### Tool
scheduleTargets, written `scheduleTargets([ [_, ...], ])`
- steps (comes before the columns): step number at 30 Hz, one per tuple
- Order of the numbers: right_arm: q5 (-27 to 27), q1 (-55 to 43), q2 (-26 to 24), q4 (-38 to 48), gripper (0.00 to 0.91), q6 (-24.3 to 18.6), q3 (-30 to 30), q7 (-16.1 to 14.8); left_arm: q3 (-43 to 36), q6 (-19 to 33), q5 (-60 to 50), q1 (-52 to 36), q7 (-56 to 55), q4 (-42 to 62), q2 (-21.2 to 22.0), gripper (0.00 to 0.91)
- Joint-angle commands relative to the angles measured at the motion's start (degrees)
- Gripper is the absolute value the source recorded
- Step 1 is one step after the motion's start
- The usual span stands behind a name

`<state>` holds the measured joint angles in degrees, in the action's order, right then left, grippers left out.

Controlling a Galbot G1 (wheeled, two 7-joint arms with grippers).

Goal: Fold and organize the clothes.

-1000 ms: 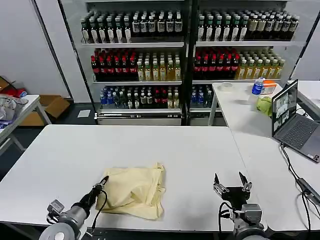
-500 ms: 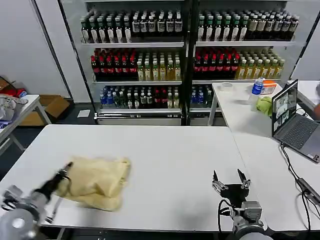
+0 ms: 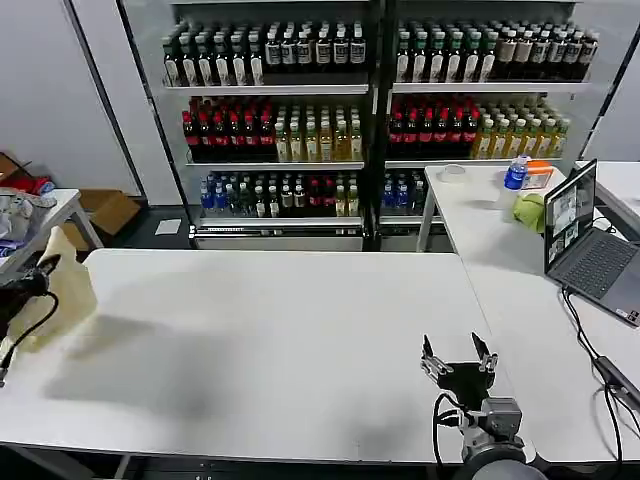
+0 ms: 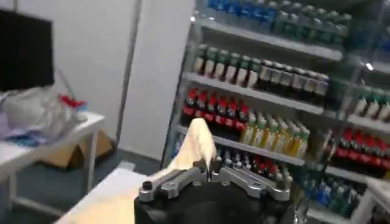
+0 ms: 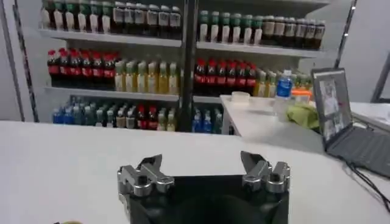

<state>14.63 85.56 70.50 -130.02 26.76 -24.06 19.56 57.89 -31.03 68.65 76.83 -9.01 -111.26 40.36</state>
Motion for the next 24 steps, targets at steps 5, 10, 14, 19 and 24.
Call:
scheduleTargets([
  [5,-2.8,2.5,0.9,0.9,0.907,-0.5,-0.4,-0.2,-39.6,6.1,-36.5,-4.1,-2.5,-3.0,19.6,0.020],
  [10,-3.2,4.2,0.9,0.3,0.907,-0.7,-1.8,-0.3,-45.2,5.2,-35.1,-8.4,-3.6,-5.1,21.9,0.020],
  [14,-3.5,5.3,1.1,-0.1,0.907,-1.2,-2.6,-0.4,-48.8,5.3,-34.2,-11.2,-3.8,-3.3,22.5,0.020],
  [19,-3.9,5.7,1.5,-0.4,0.907,-1.4,-2.7,-0.5,-52.3,5.4,-33.6,-13.9,-4.6,0.6,25.6,0.020],
  [24,-3.9,5.8,1.4,-0.7,0.907,-1.4,-3.0,-0.6,-56.1,5.2,-34.0,-16.6,-6.3,3.1,30.6,0.020],
])
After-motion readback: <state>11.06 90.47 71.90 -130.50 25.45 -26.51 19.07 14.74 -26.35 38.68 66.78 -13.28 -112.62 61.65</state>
